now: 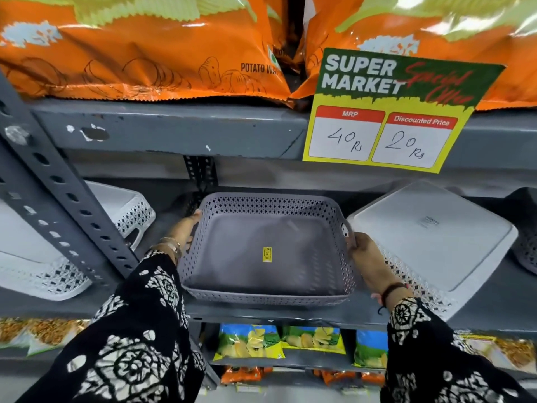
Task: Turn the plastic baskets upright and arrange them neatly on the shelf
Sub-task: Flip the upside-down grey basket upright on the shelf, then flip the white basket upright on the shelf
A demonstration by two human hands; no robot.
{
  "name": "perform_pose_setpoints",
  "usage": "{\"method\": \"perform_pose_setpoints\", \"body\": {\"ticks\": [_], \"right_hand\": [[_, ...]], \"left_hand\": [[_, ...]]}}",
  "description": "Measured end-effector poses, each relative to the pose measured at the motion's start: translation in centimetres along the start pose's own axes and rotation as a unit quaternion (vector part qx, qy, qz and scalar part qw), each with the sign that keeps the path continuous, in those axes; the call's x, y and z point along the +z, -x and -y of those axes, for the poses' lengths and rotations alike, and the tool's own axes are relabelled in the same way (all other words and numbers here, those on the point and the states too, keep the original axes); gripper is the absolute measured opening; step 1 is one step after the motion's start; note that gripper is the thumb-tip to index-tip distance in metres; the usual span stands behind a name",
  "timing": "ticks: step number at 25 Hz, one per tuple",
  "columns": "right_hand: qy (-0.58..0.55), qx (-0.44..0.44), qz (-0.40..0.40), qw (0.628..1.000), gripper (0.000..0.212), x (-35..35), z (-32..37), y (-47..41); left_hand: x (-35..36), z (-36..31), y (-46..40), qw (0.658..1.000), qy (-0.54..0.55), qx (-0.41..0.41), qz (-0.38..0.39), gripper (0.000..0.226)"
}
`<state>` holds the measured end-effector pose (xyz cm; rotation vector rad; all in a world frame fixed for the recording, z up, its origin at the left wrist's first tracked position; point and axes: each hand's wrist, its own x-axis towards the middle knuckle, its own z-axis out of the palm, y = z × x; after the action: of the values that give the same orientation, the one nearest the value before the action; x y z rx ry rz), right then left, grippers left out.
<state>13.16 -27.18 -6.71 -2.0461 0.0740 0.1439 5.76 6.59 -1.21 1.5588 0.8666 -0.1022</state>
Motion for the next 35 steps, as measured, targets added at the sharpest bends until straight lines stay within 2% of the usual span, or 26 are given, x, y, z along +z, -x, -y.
{"method": "perform_pose_setpoints", "body": {"ticks": [6,9,11,12,13,14,15,17,20,23,27,30,32,35], "right_hand": [[-0.024,0.021,0.015,0.999,0.026,0.1,-0.8,0.0],[0.007,0.001,0.025,1.0,0.017,-0.5,0.7,1.3],[0.035,-0.025,0.02,0.999,0.014,-1.7,2.6,1.9],[0.049,-0.038,0.006,0.998,0.018,-2.7,3.5,1.8],[0.057,-0.054,-0.014,0.997,0.024,-3.9,4.1,1.3],[0.061,-0.064,-0.036,0.995,0.028,-5.3,4.6,0.8],[0.059,-0.075,-0.059,0.994,0.029,-6.9,4.8,-0.1],[0.073,-0.084,-0.094,0.989,0.026,-11.0,4.3,-1.9],[0.117,-0.061,-0.129,0.983,0.027,-16.9,2.2,-4.3],[0.144,-0.044,-0.122,0.981,0.028,-21.9,-0.2,-7.4],[0.223,-0.047,-0.059,0.972,0.031,-26.9,-2.4,-10.2],[0.262,-0.054,0.002,0.964,0.032,-28.2,-3.6,-12.5],[0.29,-0.051,0.056,0.954,0.041,-28.1,-4.5,-14.0],[0.286,-0.021,0.063,0.956,0.051,-28.0,-5.8,-14.7]], "left_hand": [[-0.1,0.5,-0.8,1.0,0.013,0.003,-0.007,0.066],[0.4,0.5,-0.9,0.999,-0.002,0.01,-0.034,0.074],[1.7,-0.2,-0.2,0.993,-0.073,0.008,-0.096,0.084],[2.6,-0.8,0.5,0.976,-0.158,0.021,-0.148,0.08],[3.9,-1.6,1.3,0.95,-0.239,0.056,-0.193,0.074],[5.4,-2.6,1.9,0.928,-0.29,0.106,-0.209,0.071],[7.5,-3.7,2.7,0.92,-0.302,0.144,-0.205,0.07],[12.3,-5.7,3.7,0.934,-0.255,0.193,-0.159,0.07],[20.0,-7.4,5.8,0.979,-0.095,0.171,-0.052,0.067],[26.8,-7.3,7.0,0.988,-0.01,0.151,0.013,0.061],[32.6,-6.4,8.4,0.991,-0.012,0.135,-0.001,0.052],[35.0,-5.0,8.6,0.995,-0.015,0.095,0.007,0.066],[36.1,-3.9,8.4,0.997,-0.019,0.07,-0.029,0.062],[36.5,-2.6,9.0,0.997,-0.01,0.017,-0.069,0.071]]}}
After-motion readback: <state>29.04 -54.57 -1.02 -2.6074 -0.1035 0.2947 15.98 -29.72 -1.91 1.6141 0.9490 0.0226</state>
